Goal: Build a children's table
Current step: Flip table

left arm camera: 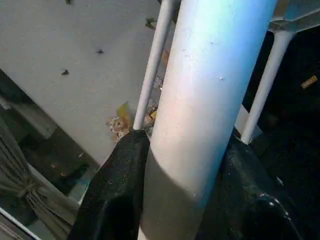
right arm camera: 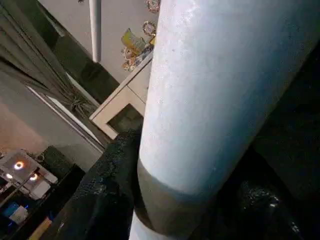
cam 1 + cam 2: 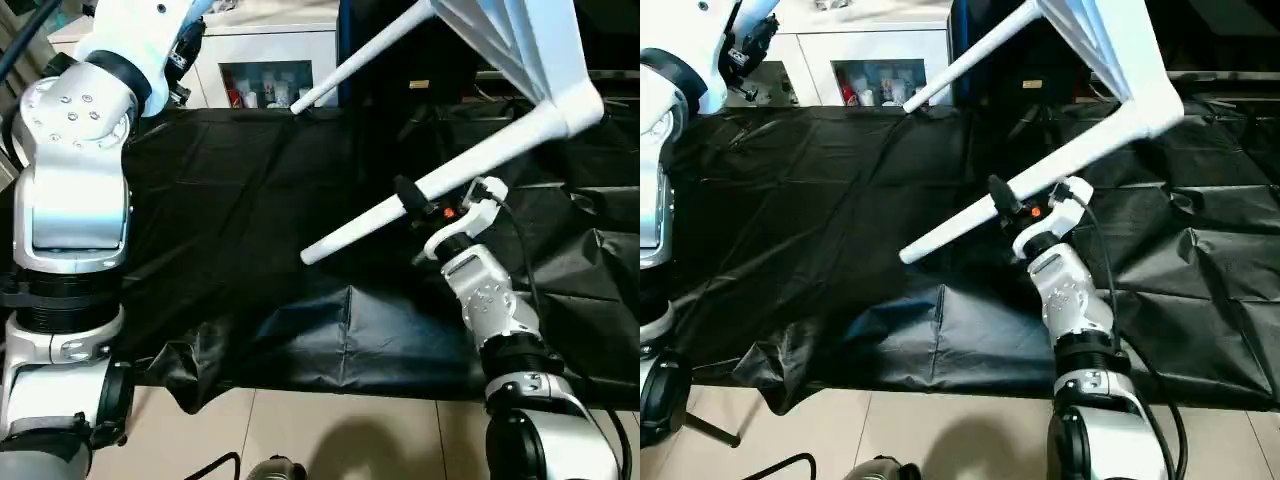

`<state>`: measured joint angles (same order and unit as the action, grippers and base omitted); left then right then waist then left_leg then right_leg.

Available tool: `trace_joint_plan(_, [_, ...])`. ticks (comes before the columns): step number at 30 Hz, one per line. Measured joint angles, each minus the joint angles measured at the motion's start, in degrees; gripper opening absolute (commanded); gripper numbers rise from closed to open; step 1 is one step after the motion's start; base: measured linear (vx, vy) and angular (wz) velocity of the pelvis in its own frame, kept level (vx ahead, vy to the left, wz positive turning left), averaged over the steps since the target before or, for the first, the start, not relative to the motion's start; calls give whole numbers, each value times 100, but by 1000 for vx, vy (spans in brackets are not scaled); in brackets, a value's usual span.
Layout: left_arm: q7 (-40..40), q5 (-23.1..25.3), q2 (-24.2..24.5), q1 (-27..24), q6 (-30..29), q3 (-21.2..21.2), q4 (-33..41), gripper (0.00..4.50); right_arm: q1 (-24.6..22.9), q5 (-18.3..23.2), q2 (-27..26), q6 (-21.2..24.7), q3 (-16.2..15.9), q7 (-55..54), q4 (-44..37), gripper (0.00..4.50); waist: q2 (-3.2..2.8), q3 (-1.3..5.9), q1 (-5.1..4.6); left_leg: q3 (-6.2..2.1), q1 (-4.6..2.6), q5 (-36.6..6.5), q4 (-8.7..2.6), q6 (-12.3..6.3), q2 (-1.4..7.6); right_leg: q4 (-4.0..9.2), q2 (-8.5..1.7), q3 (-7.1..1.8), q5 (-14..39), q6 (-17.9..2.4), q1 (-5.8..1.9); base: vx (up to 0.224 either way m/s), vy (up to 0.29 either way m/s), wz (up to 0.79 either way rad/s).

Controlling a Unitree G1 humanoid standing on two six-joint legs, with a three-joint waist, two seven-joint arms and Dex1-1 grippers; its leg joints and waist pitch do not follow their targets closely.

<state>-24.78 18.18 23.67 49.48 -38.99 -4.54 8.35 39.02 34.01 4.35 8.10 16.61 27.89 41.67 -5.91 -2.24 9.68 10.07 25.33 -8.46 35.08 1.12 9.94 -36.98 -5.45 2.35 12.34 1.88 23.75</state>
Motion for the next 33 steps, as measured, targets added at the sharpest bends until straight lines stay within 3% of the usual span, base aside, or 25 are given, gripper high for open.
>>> trace_joint_plan(6, [282,-192,-329,-429,124,-435,183,178,110,-179,150,-140,-12,0,-177,178,10,-7,-5,3,5,1,5,-2,1,-5,0,-3,0,0,8,0,0,0])
trace_joint_plan(9, [455,-397,-560,-737,192,-740,300,178,97,-325,295,-129,-51,-56,-582,172,46,-31,1,1,28,2,18,-4,6,-9,1,3,0,0,22,0,0,0])
trace_joint_plan(13, [645,-736,-936,-1595,459,-1039,490,176,-217,-570,560,-2,-227,-184,-1573,168,66,-34,6,-5,72,-14,60,-32,11,-7,2,11,-1,-1,41,0,0,0])
trace_joint_plan(17, [711,-944,-1218,-2293,688,-1148,359,164,-706,-875,655,136,-490,-314,-2569,161,163,-22,18,-11,81,-15,70,-31,17,-1,8,15,-4,-1,39,0,0,0])
trace_joint_plan(22, [962,-1079,-1461,-2841,1080,-1310,-70,159,-1516,-1139,613,484,-944,-539,-3958,159,203,-12,4,-2,51,-22,67,-10,14,8,10,-7,-5,4,-17,0,0,0])
trace_joint_plan(25, [1074,-1154,-1519,-2942,1135,-1383,-296,159,-1701,-1253,591,575,-1130,-646,-4263,159,248,-15,-25,-4,23,-22,50,-6,13,28,11,-7,1,49,-45,0,0,0])
trace_joint_plan(28, [1121,-1235,-1510,-3136,1392,-1440,-571,159,-1932,-1478,496,685,-1353,-830,-4599,159,290,-22,-84,-4,-72,-23,-27,-3,-2,110,14,-12,-3,62,-106,0,0,0])
trace_joint_plan(33, [1125,-1334,-1406,-3158,1818,-1469,-1138,159,-2027,-1907,315,700,-1587,-1156,-4725,159,385,-3,-153,-7,-122,-20,-94,1,-8,199,19,-5,-11,73,-168,0,0,0])
